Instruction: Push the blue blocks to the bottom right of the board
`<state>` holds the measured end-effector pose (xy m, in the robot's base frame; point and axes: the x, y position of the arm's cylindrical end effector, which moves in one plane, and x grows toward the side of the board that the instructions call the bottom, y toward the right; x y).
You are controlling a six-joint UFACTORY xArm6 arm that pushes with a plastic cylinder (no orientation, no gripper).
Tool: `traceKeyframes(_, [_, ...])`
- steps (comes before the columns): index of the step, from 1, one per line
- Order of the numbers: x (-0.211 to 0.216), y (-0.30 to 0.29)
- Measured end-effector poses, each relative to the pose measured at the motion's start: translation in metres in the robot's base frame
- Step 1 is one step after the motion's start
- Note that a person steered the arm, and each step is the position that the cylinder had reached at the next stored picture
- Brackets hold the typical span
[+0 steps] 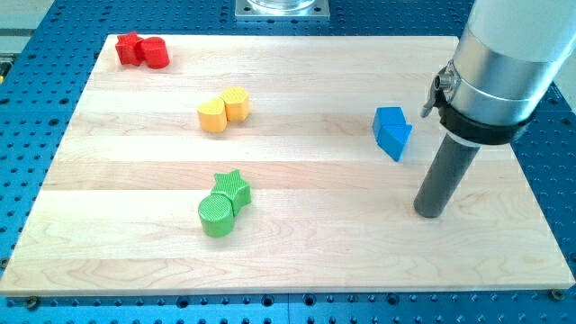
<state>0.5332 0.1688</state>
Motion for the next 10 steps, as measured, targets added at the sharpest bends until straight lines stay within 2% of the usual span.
traceKeyframes(2, [0.004, 0.0])
traceKeyframes(4, [-0.011, 0.004])
traceKeyframes(5, [-0.003, -0.043])
traceKeyframes(6, [-0.065, -0.08])
traceKeyframes(7, [-0.118, -0.057])
traceKeyframes(8, [-0.111, -0.03])
traceKeyframes(10, [-0.036, 0.036])
